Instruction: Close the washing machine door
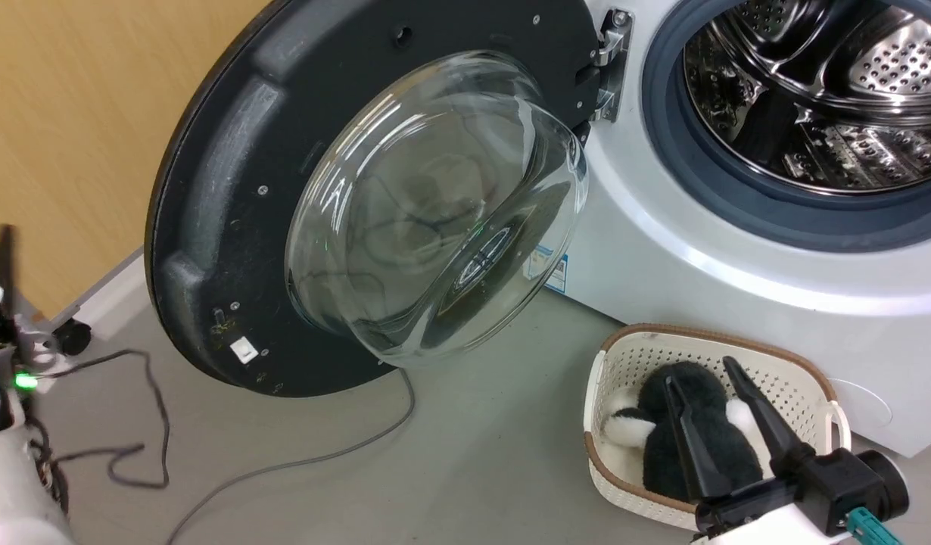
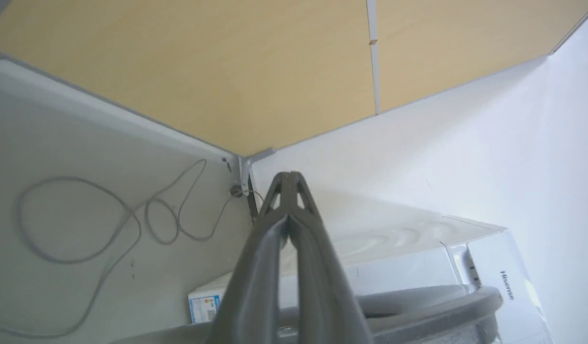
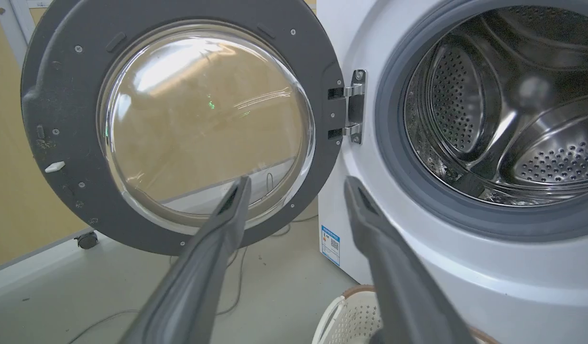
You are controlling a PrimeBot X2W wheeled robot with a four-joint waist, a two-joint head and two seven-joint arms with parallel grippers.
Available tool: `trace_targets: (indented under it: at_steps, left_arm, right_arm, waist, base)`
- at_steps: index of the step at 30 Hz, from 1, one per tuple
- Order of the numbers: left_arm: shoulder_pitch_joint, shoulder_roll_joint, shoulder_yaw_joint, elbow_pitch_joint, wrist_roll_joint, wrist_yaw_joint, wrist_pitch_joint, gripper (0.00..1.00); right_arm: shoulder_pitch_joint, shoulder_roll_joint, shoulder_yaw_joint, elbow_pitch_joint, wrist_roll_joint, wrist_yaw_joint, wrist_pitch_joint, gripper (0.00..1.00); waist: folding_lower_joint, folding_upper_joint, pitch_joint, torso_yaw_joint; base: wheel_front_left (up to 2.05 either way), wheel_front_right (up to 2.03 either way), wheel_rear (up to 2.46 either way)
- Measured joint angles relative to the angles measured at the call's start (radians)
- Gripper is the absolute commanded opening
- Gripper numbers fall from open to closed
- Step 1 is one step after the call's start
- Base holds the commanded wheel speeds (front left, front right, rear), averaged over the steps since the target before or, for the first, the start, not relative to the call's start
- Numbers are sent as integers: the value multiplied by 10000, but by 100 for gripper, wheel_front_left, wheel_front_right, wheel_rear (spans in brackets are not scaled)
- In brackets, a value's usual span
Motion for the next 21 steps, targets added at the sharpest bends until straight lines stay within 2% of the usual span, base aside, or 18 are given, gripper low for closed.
trace_targets:
  at_steps: [2,9,16,21]
  left_arm:
    - [-273,-15,67,558,-550,251,780,0]
    - [-365,-107,-426,1406,-1262,318,3068,0]
    - [-380,-155,-571,1315,-1735,192,4178,0]
    - [-85,-431,-851,616,-2086,67,5325,0]
  right_arm:
    - [1,0,-19,-56,-38,0,0,100]
    - [-1,-42,-48,-123,-109,0,0,100]
    - [-8,-75,-48,-130,-159,0,0,100]
    - [-8,-71,-130,-130,-157,0,0,100]
  waist:
    - [0,0,49,-5]
    - [0,0,228,-73]
    - [0,0,298,-148]
    - [0,0,148,-227]
  base:
    - [0,0,0]
    - [0,0,0]
    - [0,0,0]
    - [0,0,0]
